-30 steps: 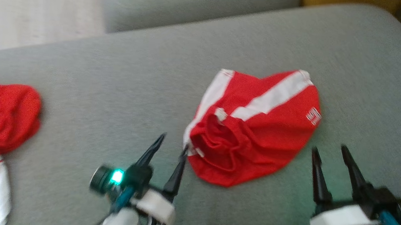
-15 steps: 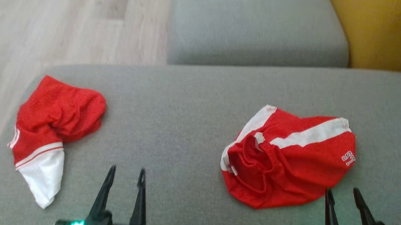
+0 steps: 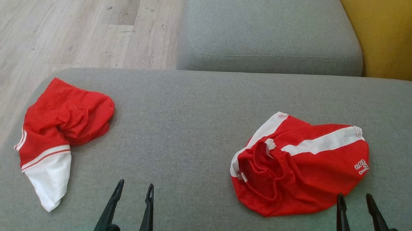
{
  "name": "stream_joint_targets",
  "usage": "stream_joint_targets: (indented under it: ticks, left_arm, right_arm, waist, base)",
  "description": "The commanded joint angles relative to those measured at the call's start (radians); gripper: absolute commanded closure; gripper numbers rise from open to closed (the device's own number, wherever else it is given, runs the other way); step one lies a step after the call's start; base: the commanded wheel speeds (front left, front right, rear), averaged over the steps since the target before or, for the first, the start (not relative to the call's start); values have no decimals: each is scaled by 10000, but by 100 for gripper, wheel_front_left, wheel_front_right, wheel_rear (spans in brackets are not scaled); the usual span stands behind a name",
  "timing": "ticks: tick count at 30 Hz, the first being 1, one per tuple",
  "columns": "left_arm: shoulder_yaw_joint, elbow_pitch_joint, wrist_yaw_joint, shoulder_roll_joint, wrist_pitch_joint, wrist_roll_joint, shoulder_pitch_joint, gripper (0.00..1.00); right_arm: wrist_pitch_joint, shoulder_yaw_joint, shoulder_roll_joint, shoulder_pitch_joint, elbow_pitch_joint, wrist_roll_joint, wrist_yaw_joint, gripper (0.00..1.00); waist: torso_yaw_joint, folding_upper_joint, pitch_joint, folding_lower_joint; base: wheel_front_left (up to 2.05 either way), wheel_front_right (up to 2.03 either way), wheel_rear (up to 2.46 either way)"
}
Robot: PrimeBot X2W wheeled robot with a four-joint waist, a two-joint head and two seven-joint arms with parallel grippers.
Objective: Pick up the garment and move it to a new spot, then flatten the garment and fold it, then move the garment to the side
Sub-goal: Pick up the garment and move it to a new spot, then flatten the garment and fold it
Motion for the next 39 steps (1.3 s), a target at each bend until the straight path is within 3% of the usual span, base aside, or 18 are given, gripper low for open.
stream_joint_targets:
  ticks: [1,19,26,32,39]
  left_arm:
    - [366,-288,39,-88,-51,2,-400,0]
    - [148,122,15,-90,-51,-385,-395,0]
    - [-435,530,-444,-91,-51,-977,-864,0]
    - [-1928,1339,-1318,-91,-51,-3265,-2004,0]
    - [-4142,2267,-1881,-91,-51,-7341,-4155,0]
  right_arm:
    - [-36,172,-84,-326,-332,20,-7,0]
    - [-36,241,-83,-222,-242,-93,-7,0]
    - [-36,326,-83,-317,-341,-161,-7,0]
    - [-36,443,-83,-547,-399,-306,-7,0]
    - [-36,778,-83,-1210,-494,-419,-7,0]
  waist:
    - [-4,0,-11,0]
    - [-48,0,-194,0]
    - [-302,0,107,0]
    - [-822,0,674,0]
    - [-1783,0,1823,0]
  base:
    - [0,0,0]
    - [0,0,0]
    - [0,0,0]
    - [0,0,0]
    - [0,0,0]
